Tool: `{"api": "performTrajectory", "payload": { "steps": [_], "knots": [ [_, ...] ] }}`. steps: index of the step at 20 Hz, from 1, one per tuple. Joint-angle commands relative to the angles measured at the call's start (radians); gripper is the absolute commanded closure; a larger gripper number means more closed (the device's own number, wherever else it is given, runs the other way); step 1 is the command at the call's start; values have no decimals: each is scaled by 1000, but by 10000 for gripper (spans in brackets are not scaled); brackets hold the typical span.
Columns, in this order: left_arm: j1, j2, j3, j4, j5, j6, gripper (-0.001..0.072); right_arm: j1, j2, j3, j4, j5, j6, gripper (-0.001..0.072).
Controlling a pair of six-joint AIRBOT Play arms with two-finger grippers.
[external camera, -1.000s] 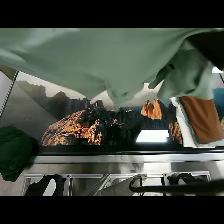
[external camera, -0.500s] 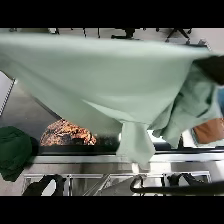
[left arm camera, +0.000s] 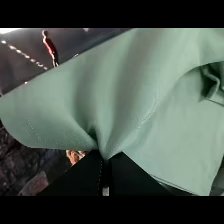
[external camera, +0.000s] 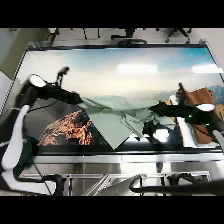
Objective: Fold the shirts.
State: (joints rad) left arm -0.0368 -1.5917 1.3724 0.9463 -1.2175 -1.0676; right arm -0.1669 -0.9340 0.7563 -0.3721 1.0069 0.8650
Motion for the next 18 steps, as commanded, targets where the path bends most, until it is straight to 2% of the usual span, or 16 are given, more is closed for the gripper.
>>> {"api": "performTrajectory", "payload": {
  "steps": [1,2,3,4,6,8,9,10,11,14,18],
  "knots": [
    [-14,-194,72,-7,32,-9,695,32,-168,23,122,-94,-166,625],
    [-12,-221,127,-7,13,-39,620,31,-186,62,120,-93,-167,467],
    [-12,-239,186,-6,-27,-66,259,27,-192,108,105,-90,-167,409],
    [-12,-248,238,-5,-84,-92,9,23,-187,151,76,-74,-166,408],
    [-12,-242,327,-3,-204,-135,6,-5,-153,239,-28,16,-121,408],
    [-12,-220,372,-3,-313,-178,7,-54,-89,293,-179,113,-15,408],
    [-14,-203,369,-3,-356,-194,7,-86,-45,293,-261,148,37,384],
    [-18,-184,347,-3,-385,-208,7,-112,-10,292,-349,186,93,300],
    [-26,-155,298,-4,-397,-216,7,-137,25,290,-444,230,142,282],
    [-54,-26,39,-6,-344,-217,7,-198,111,215,-571,266,187,281],
    [-158,142,-377,-18,-126,-227,7,-214,134,67,-534,237,174,281]
  ]
}}
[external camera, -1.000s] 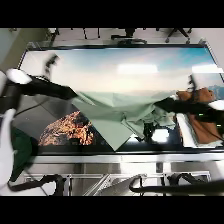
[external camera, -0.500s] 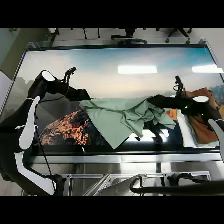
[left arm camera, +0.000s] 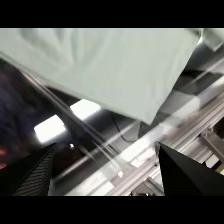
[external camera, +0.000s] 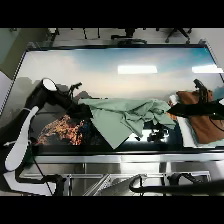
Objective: Fold the shirts.
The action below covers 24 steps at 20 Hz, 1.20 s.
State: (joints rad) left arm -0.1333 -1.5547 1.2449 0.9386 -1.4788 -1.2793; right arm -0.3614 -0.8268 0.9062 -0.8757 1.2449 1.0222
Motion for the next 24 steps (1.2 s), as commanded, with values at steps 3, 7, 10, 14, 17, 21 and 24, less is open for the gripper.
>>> {"api": "performTrajectory", "payload": {
  "steps": [3,7,10,14,17,21,24],
  "knots": [
    [-162,156,-472,-170,370,-11,7,-19,-6,-148,94,-48,-56,282],
    [-309,106,-573,-298,574,-7,7,-2,-79,-151,153,-71,-103,282],
    [-398,31,-518,-376,640,7,56,23,-131,-151,174,-87,-118,282],
    [-462,-28,-369,-380,613,7,70,41,-182,-151,173,-92,-122,282],
    [-460,-57,-306,-361,571,23,566,41,-201,-150,174,-142,-137,282],
    [-446,-71,-257,-328,505,23,695,41,-208,-149,218,-238,-142,329],
    [-419,-48,-251,-328,499,29,695,41,-209,-149,308,-253,-188,485]
  ]
}}
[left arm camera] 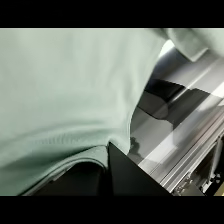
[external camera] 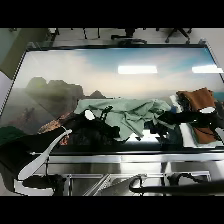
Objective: Fold the shirts.
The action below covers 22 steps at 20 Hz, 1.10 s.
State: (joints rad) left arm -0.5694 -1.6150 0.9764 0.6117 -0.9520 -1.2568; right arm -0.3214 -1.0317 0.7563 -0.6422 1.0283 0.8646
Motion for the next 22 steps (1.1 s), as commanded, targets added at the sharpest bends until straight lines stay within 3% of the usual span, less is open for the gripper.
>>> {"api": "performTrajectory", "payload": {
  "steps": [1,2,5,8,12,14,18,20,22],
  "knots": [
    [26,27,17,-1,-34,11,695,1,-4,1,92,-21,-31,637],
    [41,53,17,-2,-45,13,695,1,-3,2,114,4,-31,697],
    [130,200,49,-5,-157,26,695,-22,42,60,235,190,-58,698],
    [314,412,256,-49,-330,12,695,-136,148,287,504,375,-9,698],
    [661,605,734,-89,-355,-55,695,-365,233,721,750,350,157,698],
    [847,649,969,-88,-354,-66,695,-439,245,916,820,316,191,698],
    [1196,721,1178,-84,-387,-85,695,-448,260,1204,855,232,210,698],
    [1246,772,1093,-93,-361,-86,695,-448,275,1294,812,210,210,698],
    [1202,787,1003,-89,-372,-50,695,-448,302,1315,673,216,210,699]
  ]
}}
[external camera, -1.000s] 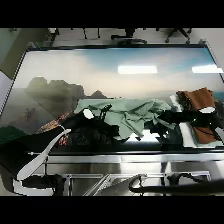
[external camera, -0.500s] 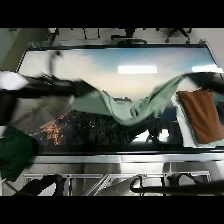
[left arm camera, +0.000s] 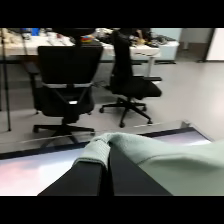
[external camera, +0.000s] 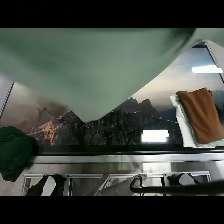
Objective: Fold the shirts.
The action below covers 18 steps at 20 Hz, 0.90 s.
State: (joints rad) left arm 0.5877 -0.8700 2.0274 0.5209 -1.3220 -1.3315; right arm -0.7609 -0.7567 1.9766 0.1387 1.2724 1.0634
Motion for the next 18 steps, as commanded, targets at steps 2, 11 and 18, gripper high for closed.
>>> {"api": "performTrajectory", "payload": {
  "steps": [2,11,18],
  "knots": [
    [-35,12,-97,4,-11,69,695,-9,26,91,-158,34,2,699],
    [-543,-379,-215,360,74,93,695,183,-54,-481,-180,-31,-246,699],
    [-564,-836,-126,560,160,93,695,666,-646,-501,-494,-450,-264,699]
  ]
}}
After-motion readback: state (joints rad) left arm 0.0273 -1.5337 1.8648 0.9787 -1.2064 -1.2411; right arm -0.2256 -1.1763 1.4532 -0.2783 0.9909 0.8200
